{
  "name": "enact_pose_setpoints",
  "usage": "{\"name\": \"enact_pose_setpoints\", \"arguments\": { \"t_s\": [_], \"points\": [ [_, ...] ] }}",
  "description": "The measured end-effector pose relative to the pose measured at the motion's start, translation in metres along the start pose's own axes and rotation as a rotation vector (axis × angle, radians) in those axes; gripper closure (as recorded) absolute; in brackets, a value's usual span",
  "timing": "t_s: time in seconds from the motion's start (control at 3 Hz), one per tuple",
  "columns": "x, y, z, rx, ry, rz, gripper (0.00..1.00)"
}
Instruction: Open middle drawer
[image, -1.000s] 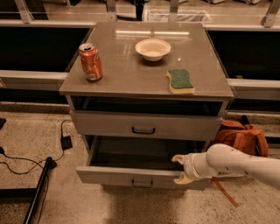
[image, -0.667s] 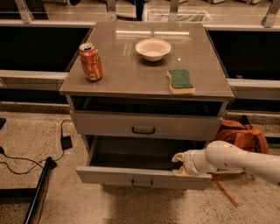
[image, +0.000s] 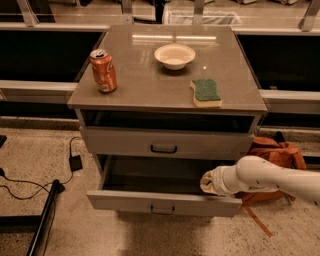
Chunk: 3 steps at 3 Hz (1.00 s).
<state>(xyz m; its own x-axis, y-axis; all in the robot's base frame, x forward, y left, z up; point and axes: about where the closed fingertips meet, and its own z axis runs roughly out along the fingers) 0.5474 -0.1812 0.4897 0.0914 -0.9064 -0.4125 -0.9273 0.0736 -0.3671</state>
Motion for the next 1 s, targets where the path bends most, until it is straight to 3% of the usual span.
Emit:
{"name": "enact_pose_setpoints", "arguments": {
  "t_s": [0.33,0.67,1.0],
  "points": [
    [0.016,-0.004,0.015,0.009,0.005,0.028,0.90],
    [0.030,-0.003,0.028,0.013,0.011,0.052,1.00],
    [0.041,0.003,0.039,-0.010,0.014,0.068,1.00]
  ]
}}
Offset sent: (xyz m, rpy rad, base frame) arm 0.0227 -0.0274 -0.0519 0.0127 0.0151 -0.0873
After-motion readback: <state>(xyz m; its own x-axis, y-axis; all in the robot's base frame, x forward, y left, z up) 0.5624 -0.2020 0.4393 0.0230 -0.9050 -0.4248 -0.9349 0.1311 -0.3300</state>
